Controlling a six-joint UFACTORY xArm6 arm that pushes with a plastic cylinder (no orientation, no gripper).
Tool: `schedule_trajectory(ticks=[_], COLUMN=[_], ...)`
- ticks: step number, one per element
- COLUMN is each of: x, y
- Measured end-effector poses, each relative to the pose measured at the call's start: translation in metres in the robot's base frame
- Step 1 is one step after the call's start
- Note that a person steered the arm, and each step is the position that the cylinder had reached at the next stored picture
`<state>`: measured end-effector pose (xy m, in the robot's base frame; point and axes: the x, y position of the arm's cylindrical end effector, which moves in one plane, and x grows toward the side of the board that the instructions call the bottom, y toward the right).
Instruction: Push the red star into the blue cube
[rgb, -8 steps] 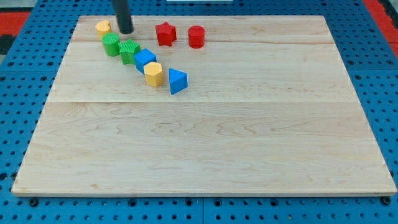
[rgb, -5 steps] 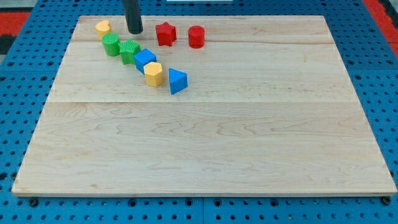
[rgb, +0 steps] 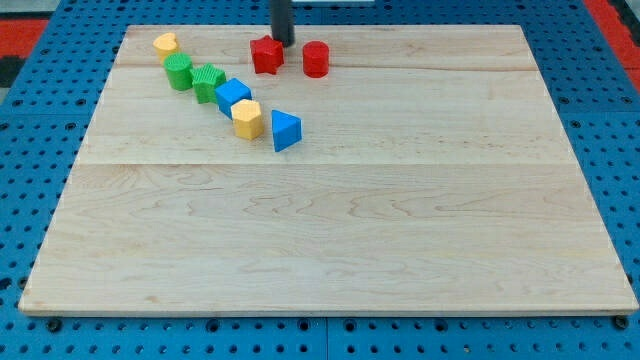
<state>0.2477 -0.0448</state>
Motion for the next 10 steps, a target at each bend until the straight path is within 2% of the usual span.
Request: schedule_trajectory(ticks=[1,2,4,5,6,9,10], x=[0.029,0.038,-0.015,-0.002,0.057,0.109,0.165], y=[-0.019,0.000,-0.022,-0.033,-0.021,-0.002,0.066])
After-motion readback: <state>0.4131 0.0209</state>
